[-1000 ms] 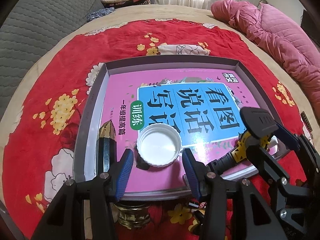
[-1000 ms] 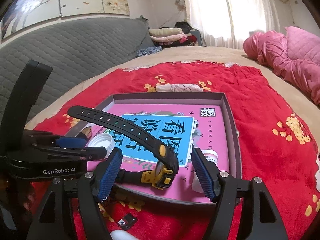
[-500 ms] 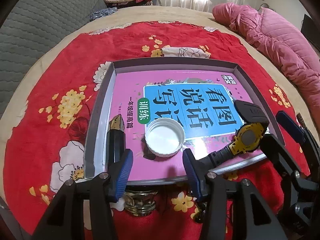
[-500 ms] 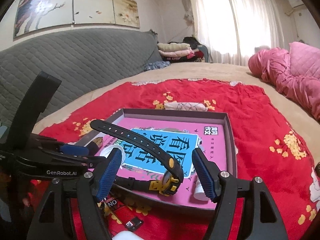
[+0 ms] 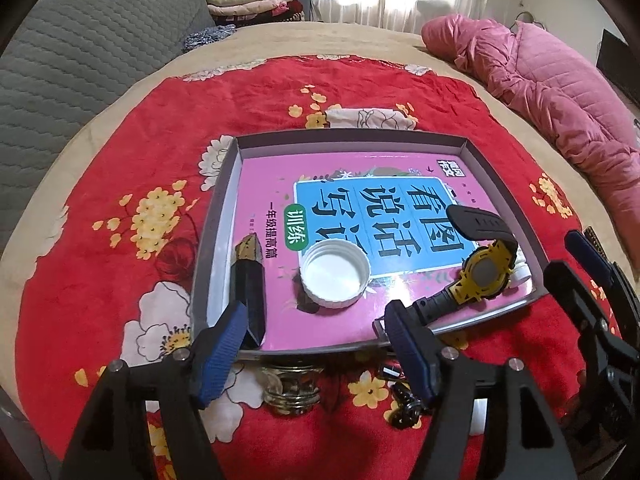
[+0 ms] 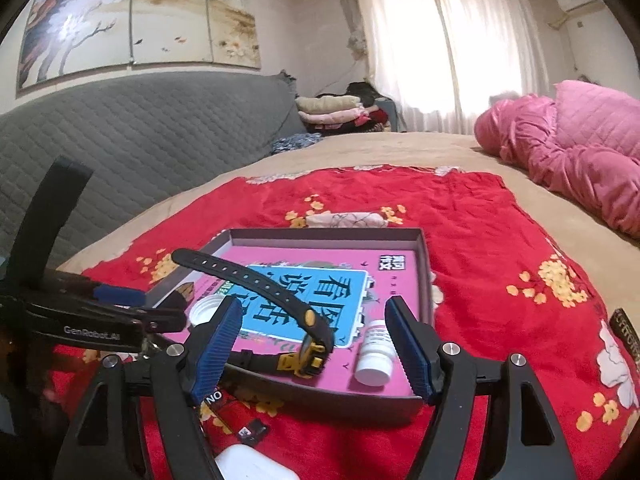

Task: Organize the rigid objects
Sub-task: 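Lower the watch into the box and open the right tool, then withdraw both open tools from the box toward the earbud case and lighter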

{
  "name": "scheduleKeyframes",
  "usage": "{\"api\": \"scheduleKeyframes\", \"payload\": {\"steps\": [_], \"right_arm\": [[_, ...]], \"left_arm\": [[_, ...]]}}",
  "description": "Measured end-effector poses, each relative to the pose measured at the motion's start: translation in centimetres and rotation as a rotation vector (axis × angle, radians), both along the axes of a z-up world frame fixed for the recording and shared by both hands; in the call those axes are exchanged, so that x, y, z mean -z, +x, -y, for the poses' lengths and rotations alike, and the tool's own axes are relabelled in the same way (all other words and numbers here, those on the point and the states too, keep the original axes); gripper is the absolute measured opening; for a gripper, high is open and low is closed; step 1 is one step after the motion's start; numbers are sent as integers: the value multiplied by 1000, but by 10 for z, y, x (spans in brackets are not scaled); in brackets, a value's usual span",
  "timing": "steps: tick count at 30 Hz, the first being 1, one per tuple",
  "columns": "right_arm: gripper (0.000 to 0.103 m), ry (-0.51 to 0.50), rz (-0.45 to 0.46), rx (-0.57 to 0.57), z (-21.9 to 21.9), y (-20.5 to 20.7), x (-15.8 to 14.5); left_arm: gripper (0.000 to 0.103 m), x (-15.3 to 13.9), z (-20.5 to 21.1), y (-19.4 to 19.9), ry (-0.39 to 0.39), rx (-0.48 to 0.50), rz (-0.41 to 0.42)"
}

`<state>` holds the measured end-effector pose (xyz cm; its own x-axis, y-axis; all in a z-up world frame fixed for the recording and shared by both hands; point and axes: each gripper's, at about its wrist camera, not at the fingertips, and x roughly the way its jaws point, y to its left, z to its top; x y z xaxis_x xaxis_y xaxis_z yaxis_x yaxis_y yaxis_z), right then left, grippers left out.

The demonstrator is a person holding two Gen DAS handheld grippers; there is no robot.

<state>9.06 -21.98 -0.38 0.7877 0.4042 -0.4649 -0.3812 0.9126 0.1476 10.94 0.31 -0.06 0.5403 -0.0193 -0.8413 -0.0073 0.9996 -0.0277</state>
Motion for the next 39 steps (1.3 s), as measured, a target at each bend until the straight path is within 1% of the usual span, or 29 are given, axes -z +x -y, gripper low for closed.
{"api": "scheduleKeyframes", "payload": {"steps": [8, 15, 21, 24, 26, 28, 31, 39], "right_arm": [[75, -21, -4, 23, 4, -7, -2], [75, -32, 8, 36, 6, -16, -5], [75, -25, -6, 70, 14, -20, -6], [75, -24, -21, 90, 18, -22, -5], [75, -21, -29, 98, 20, -24, -4], [75, -27, -36, 99, 19, -25, -4], [75, -42, -41, 90, 16, -30, -3], [75, -75, -52, 60, 10, -44, -4]], "left_arm": [[71, -11, -15, -7, -26, -24, 21], [71, -14, -21, -13, -39, -21, 28], [71, -17, -25, -20, -56, -22, 34], [71, -19, -30, -23, -98, -28, 27], [71, -21, -32, -25, -96, -32, 35], [71, -23, -34, -27, -89, -33, 41], [71, -24, -38, -31, -103, -39, 40], [71, -22, -41, -39, -101, -46, 33]]}}
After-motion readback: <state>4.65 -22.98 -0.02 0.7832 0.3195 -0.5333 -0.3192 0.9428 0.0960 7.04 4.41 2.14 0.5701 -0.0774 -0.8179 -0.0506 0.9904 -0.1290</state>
